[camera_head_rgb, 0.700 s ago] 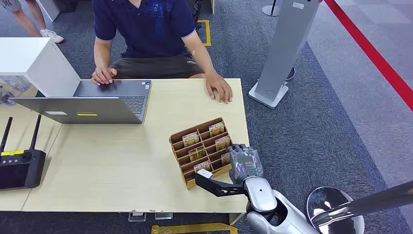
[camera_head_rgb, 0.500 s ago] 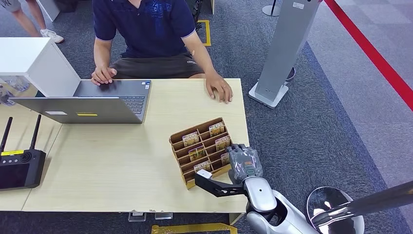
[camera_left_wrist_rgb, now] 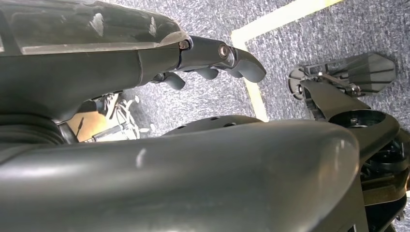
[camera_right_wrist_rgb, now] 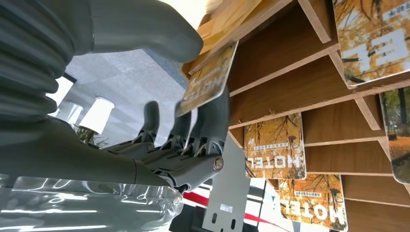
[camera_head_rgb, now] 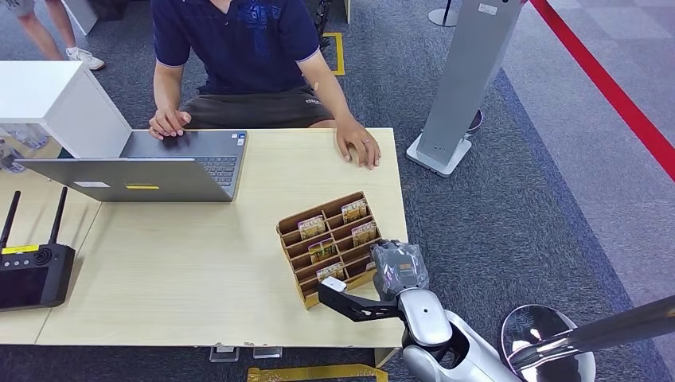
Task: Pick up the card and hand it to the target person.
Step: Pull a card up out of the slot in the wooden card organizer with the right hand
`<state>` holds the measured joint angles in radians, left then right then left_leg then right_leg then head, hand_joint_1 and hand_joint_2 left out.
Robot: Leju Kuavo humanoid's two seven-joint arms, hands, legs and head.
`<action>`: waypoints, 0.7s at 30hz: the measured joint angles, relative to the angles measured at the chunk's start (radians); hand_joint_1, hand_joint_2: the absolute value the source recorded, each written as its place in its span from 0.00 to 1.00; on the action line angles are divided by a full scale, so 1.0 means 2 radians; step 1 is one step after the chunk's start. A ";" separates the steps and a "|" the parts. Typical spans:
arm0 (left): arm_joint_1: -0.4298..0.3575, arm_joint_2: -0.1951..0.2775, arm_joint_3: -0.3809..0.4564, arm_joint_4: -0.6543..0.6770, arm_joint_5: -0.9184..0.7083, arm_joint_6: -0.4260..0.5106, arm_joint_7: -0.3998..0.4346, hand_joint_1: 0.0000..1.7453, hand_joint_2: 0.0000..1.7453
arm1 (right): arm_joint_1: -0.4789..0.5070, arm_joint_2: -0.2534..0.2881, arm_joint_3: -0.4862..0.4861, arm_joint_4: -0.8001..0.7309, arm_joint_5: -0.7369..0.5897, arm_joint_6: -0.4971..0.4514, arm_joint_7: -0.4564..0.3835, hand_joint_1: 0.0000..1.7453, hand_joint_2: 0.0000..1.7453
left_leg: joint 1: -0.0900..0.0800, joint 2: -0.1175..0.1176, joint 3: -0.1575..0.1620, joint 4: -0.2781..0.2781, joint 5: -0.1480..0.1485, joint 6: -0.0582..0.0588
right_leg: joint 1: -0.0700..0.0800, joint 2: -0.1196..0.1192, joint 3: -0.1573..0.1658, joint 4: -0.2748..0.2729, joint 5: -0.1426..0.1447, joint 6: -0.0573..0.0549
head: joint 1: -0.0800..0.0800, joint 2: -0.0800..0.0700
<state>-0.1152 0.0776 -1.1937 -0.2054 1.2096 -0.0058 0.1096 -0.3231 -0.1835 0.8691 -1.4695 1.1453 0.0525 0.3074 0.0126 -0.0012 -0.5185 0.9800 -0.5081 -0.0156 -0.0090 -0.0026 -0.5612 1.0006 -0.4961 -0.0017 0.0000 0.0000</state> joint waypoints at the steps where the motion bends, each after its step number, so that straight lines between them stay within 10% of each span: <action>1: 0.000 0.000 0.000 0.000 0.000 0.000 0.000 0.00 0.00 | 0.000 0.000 0.000 0.000 0.000 0.000 0.000 0.58 1.00 | 0.000 0.000 0.000 0.000 0.000 0.000 | 0.000 0.000 0.000 0.000 0.000 0.000 | 0.000 0.000; 15: 0.000 0.000 0.000 0.001 0.000 0.002 0.000 0.00 0.00 | -0.001 0.001 0.000 0.003 0.000 0.001 0.000 0.94 1.00 | 0.000 0.000 0.000 0.000 0.000 0.000 | 0.000 0.000 0.000 0.000 0.000 0.000 | 0.000 0.000; 21: -0.001 0.002 -0.011 0.001 -0.013 0.001 0.001 0.00 0.00 | -0.002 0.003 -0.001 0.007 0.002 -0.004 0.000 0.91 1.00 | 0.000 0.000 0.000 0.000 0.000 0.000 | 0.000 0.000 0.000 0.000 0.000 0.000 | 0.000 0.000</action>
<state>-0.1178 0.0811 -1.2159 -0.2042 1.1829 -0.0037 0.1110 -0.3271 -0.1782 0.8661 -1.4553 1.1492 0.0453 0.3065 0.0126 -0.0012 -0.5182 0.9798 -0.5079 -0.0156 -0.0089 -0.0027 -0.5609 1.0004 -0.4958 -0.0017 0.0000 0.0000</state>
